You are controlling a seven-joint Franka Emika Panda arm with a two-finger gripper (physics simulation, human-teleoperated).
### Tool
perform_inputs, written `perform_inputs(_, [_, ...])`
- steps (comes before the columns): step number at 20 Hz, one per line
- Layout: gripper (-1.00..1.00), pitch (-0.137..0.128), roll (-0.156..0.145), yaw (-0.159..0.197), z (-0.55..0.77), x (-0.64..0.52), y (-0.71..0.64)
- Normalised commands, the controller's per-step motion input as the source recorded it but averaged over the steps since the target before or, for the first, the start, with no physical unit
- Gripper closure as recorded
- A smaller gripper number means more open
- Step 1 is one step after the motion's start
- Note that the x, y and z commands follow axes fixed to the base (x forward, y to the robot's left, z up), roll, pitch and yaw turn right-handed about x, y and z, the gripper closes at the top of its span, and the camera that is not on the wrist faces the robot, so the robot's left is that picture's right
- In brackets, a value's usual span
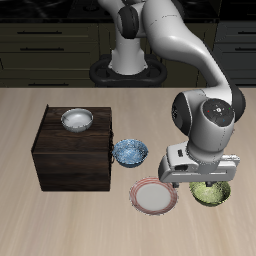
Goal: Place the green bowl on the plate next to the green bowl
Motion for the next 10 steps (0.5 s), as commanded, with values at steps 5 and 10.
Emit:
perform_inputs(5, [-1.0,0.027,0.018,0.042,-0.21,-0.05,0.04])
perform_inputs(10, [1.0,0.004,0.044,-0.018,-0.08,-0.08,0.04])
